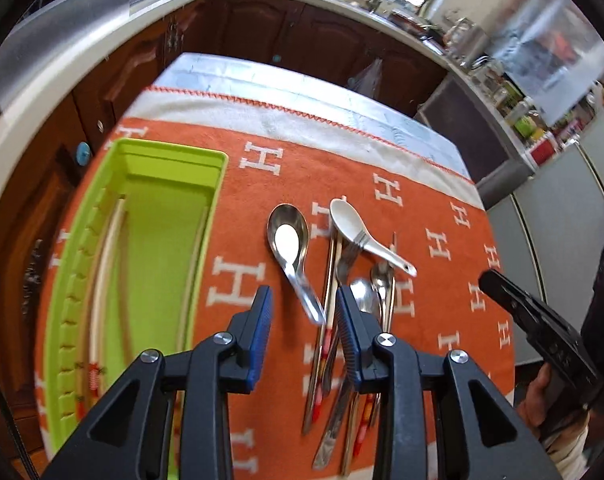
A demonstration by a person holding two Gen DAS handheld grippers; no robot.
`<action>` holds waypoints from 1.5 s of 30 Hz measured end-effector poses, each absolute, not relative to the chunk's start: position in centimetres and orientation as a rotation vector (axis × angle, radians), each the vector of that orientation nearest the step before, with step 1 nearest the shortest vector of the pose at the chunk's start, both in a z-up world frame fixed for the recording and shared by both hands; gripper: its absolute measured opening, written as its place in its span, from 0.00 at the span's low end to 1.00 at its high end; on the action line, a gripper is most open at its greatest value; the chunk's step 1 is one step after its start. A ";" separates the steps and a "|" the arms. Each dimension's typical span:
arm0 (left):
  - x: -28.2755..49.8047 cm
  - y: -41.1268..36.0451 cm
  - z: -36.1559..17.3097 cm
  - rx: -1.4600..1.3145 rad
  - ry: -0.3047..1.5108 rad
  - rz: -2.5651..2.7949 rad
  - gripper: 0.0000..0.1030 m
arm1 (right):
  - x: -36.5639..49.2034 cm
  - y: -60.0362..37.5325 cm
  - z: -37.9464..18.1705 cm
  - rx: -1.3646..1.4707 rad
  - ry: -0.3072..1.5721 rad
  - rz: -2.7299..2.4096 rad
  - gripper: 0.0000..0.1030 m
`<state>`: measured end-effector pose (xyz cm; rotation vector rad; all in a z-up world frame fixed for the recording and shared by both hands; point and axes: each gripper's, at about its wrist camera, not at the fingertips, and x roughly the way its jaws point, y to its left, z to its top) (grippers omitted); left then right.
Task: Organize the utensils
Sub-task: 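Grasp the steel soup spoon with the left tool while the right tool grasps the white ceramic spoon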
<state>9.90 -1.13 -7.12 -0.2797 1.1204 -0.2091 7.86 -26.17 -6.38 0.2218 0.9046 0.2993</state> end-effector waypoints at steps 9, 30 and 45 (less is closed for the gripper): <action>14.9 -3.1 -10.8 -0.272 1.191 -0.092 0.29 | 15.3 -25.9 -8.7 0.235 1.015 0.431 0.09; 16.1 -2.9 -14.7 -0.309 1.218 -0.016 0.30 | 19.5 -20.8 -15.8 0.010 1.083 0.643 0.23; 17.1 -3.9 -15.1 -0.300 1.147 -0.036 0.28 | 17.8 -21.4 -14.5 -0.027 0.987 0.618 0.02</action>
